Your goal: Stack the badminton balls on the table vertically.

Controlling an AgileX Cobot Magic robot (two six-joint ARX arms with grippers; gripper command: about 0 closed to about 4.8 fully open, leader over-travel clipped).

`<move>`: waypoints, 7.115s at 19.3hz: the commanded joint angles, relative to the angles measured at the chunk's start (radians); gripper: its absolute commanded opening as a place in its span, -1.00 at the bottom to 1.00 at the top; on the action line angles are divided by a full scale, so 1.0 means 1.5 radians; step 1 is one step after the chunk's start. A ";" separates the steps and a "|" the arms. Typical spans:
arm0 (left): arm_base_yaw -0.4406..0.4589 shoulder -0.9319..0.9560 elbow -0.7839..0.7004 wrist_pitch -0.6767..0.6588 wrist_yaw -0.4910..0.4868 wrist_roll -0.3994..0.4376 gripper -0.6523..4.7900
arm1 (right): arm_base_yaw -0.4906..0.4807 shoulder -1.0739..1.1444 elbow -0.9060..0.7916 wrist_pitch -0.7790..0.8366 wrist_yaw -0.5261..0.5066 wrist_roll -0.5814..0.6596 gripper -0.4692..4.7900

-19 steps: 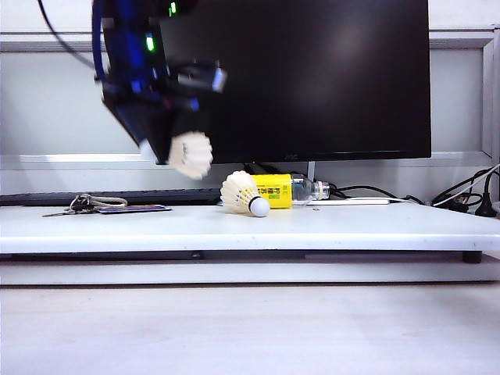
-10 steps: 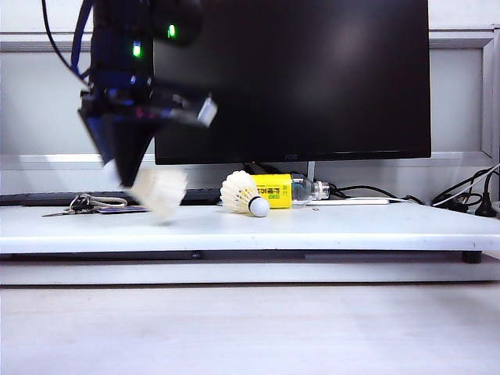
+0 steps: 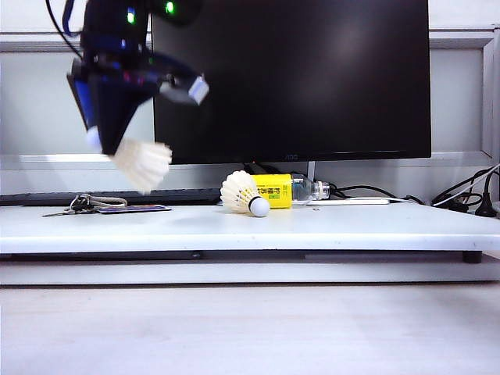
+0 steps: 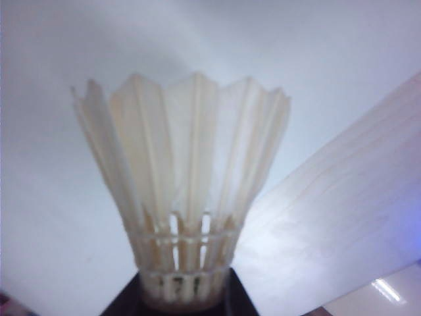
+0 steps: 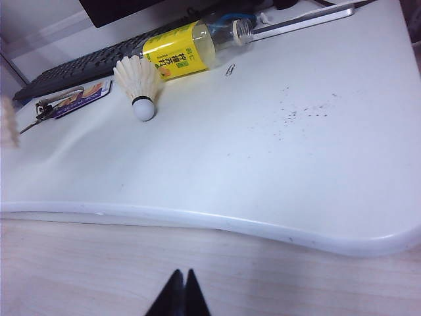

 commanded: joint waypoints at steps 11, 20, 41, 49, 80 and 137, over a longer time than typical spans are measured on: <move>0.000 0.050 0.023 0.011 0.083 -0.023 -0.29 | 0.000 0.000 0.001 0.006 -0.008 0.012 -0.82; 0.007 0.050 0.023 0.095 0.388 -0.061 -0.29 | 0.000 0.000 0.001 0.099 -0.149 0.038 -0.82; -0.070 0.053 0.018 0.396 0.894 -0.046 -0.29 | 0.001 0.003 0.001 0.288 -0.125 0.201 -0.36; -0.097 0.115 0.018 0.441 0.897 -0.194 -0.29 | 0.003 0.022 0.002 0.240 -0.211 0.036 -0.13; -0.009 0.123 0.019 0.312 0.446 -0.267 -0.28 | 0.058 0.031 0.001 0.188 -0.105 -0.017 0.44; -0.014 0.097 0.022 0.171 0.245 -0.085 -0.36 | 0.058 0.031 0.001 0.130 -0.071 -0.017 0.34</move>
